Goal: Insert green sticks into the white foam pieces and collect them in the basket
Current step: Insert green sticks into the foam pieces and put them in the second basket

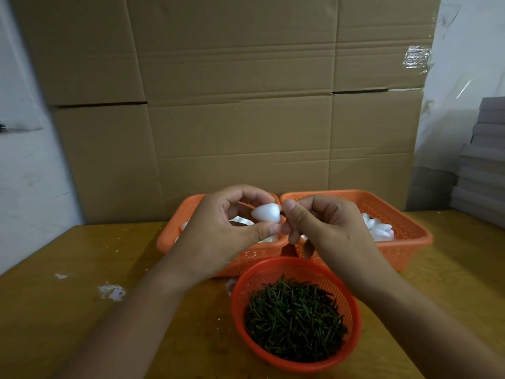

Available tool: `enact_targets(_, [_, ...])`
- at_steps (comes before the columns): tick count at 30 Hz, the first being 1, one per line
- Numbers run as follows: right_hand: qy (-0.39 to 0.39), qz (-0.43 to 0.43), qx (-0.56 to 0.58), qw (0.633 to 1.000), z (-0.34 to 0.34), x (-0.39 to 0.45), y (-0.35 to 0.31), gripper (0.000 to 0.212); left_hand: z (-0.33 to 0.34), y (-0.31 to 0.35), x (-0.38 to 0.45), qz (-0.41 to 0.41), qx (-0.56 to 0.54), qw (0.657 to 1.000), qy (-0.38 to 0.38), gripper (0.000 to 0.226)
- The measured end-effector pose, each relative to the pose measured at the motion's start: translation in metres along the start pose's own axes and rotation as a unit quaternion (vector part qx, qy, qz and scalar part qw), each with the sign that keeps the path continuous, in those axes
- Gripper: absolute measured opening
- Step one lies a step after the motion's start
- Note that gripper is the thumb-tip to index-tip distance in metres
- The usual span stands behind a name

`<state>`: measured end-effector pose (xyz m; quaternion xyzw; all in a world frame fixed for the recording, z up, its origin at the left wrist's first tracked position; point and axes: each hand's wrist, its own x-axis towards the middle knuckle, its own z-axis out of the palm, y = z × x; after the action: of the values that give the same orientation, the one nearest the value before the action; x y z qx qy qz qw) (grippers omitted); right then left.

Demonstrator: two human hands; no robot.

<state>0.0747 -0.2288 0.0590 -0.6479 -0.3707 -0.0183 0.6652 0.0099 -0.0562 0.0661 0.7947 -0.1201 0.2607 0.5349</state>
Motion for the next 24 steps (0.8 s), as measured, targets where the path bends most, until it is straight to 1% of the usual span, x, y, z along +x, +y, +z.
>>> enact_targets(4, [-0.027, 0.020, -0.029, 0.999, -0.005, 0.002, 0.000, 0.014, -0.002, 0.000, 0.000, -0.001, 0.004, 1.000, 0.019, 0.033])
enact_targets(8, [-0.045, 0.033, -0.055, 0.997, -0.005, 0.002, 0.003, 0.010, -0.001, -0.001, 0.001, 0.002, -0.017, 1.000, 0.024, 0.045])
enact_targets(10, [-0.051, 0.049, -0.043, 0.997, -0.003, 0.001, 0.005, 0.009, 0.000, -0.002, 0.001, 0.001, -0.043, 0.999, 0.020, 0.053])
enact_targets(12, [-0.042, 0.059, -0.025, 0.997, -0.001, 0.001, 0.007, 0.008, 0.001, -0.002, 0.001, -0.004, -0.064, 0.998, 0.016, 0.056])
enact_targets(17, [-0.011, 0.054, -0.020, 0.998, 0.003, 0.000, 0.009, 0.009, 0.000, -0.001, 0.002, -0.031, -0.081, 0.996, 0.027, 0.045])
enact_targets(22, [-0.013, 0.047, -0.034, 0.998, 0.006, -0.003, 0.009, 0.012, 0.002, 0.000, 0.000, -0.045, -0.082, 0.996, 0.012, 0.027])
enact_targets(24, [-0.017, 0.046, -0.045, 0.998, 0.006, -0.003, 0.009, 0.016, 0.002, 0.000, 0.000, -0.053, -0.097, 0.994, 0.005, 0.025])
